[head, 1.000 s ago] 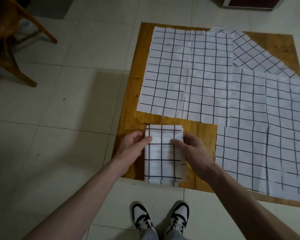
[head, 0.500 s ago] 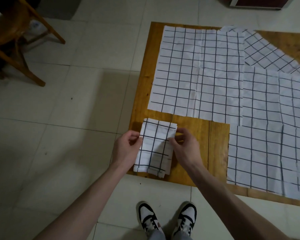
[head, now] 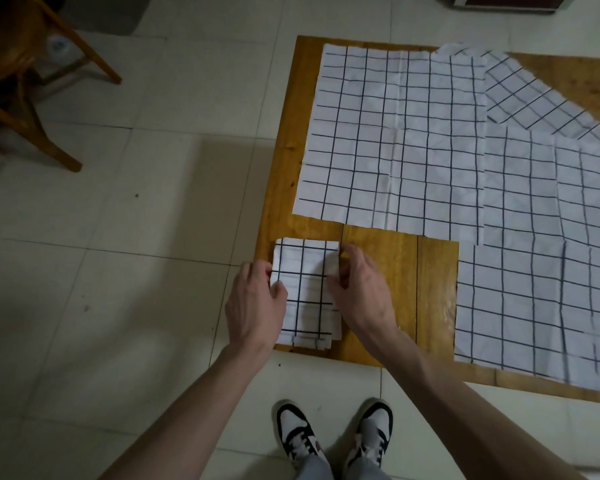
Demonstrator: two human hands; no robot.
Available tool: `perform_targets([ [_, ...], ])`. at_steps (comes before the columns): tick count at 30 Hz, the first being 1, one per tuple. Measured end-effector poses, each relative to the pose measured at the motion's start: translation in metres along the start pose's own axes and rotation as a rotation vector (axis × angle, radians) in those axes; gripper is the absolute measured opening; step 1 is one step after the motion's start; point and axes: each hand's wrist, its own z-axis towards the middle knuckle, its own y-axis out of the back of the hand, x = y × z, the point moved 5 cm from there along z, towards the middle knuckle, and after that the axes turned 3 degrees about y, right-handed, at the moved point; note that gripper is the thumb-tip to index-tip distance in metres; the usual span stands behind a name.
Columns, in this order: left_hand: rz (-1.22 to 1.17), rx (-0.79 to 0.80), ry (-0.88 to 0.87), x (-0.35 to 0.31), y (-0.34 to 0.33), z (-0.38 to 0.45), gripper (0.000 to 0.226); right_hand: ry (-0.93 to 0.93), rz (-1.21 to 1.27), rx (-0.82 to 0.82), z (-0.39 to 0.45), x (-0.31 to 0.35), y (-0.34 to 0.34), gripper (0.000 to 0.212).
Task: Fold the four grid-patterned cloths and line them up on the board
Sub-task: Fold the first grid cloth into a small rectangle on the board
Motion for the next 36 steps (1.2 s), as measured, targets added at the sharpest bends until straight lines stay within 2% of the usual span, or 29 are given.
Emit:
perform_targets([
  [3,0.067,-0.016,-0.012,-0.004,0.002,0.0,0.04,0.003,-0.004,-0.002,0.001,0.001,0.001,0.063],
  [8,0.16,-0.078,-0.134,-0.024,0.007,-0.007,0.04,0.049,-0.036,-0.017,-0.004,0.007,0.019,0.055],
  [13,0.094,-0.057,-0.272,-0.058,0.007,-0.013,0.035,0.135,-0.104,-0.041,-0.013,0.006,0.056,0.052],
  [20,0.03,-0.039,-0.413,-0.108,0.019,-0.019,0.04,0.111,-0.178,-0.098,-0.028,-0.005,0.113,0.051],
  [29,0.051,0.052,-0.455,-0.163,0.03,-0.024,0.05,-0.014,-0.215,-0.138,-0.037,-0.022,0.187,0.054],
  [36,0.066,0.084,-0.451,-0.226,0.042,-0.046,0.053,-0.017,-0.234,-0.131,-0.031,-0.045,0.256,0.06],
])
